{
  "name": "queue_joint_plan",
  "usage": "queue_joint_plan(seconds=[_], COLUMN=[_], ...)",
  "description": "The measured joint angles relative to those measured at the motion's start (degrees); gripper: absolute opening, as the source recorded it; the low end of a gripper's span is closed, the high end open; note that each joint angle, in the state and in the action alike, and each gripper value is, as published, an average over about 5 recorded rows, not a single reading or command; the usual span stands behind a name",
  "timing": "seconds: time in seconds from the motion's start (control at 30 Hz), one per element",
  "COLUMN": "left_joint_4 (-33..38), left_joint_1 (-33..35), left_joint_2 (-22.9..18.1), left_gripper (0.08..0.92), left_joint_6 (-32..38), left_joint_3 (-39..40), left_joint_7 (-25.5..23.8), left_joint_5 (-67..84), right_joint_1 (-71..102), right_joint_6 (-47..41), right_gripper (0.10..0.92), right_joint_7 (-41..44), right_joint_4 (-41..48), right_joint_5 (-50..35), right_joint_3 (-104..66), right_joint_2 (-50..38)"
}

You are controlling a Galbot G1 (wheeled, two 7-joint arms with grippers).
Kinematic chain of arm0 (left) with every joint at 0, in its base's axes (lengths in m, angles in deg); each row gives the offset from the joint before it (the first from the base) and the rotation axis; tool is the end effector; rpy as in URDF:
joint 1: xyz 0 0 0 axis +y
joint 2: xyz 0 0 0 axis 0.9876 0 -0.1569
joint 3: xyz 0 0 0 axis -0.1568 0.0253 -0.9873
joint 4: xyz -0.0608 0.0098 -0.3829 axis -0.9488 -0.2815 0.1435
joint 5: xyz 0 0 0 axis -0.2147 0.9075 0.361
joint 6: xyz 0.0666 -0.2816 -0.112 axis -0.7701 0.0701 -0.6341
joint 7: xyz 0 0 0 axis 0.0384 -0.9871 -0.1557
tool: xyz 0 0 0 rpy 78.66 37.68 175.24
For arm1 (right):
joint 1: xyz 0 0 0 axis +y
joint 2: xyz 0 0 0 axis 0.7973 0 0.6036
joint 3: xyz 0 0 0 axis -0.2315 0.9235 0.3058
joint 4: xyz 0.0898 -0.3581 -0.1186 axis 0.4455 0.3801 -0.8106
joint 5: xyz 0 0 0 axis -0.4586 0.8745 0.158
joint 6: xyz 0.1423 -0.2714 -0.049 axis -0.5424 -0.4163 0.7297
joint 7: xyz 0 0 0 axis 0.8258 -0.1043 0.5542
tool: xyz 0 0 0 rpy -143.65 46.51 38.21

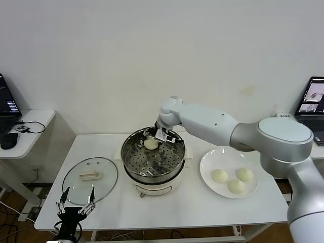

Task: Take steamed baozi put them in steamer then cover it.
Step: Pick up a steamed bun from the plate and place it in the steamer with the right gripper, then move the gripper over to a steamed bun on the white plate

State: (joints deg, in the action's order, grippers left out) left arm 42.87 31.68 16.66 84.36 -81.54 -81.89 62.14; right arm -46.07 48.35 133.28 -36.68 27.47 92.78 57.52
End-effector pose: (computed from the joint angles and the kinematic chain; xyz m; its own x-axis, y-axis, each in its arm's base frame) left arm 0.0604 0.1157 -0.3554 -0.9967 -0.0656 0.0476 -0.0574 0.9858 0.1580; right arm 0.6002 0.1391 -0.1167 -0.3091 -0.3374 0.8892 -0.1646 -0.9019 -0.3994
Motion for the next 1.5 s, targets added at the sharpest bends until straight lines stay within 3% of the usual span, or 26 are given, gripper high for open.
queue_joint_plan(seconds=[0.3, 0.6, 0.83, 1.13, 1.5], left_joint_4=[0.72, 1.11, 0.66, 0.45, 0.34], left_joint_1=[0.55, 0.93, 0.40, -0.28, -0.27], left_joint_2=[0.25, 1.20, 1.68, 1.67, 1.31], left_gripper=[0.823, 0.823, 0.823, 0.823, 0.823], left_joint_6=[-0.18, -0.40, -0.51, -1.31, -1.98], left_joint_3=[-0.39, -1.20, -1.12, -0.86, -1.24], left_joint_7=[0.04, 0.12, 0.13, 0.10, 0.07], left_joint_5=[-0.02, 0.31, 0.45, 0.40, 0.35], right_joint_1=[-2.99, -10.54, -13.14, -9.04, 4.35], right_joint_6=[-3.39, -19.59, -30.74, -37.71, -42.19], right_gripper=[0.823, 0.823, 0.823, 0.823, 0.823], right_joint_7=[2.50, 8.51, 11.15, 11.68, 11.17], right_joint_4=[-3.30, -15.93, -26.33, -34.13, -36.07], right_joint_5=[-6.09, -19.60, -25.25, -25.82, -21.76], right_joint_3=[0.01, 1.23, 1.32, -0.49, -7.37], right_joint_2=[-2.78, -13.51, -25.91, -40.21, -46.20])
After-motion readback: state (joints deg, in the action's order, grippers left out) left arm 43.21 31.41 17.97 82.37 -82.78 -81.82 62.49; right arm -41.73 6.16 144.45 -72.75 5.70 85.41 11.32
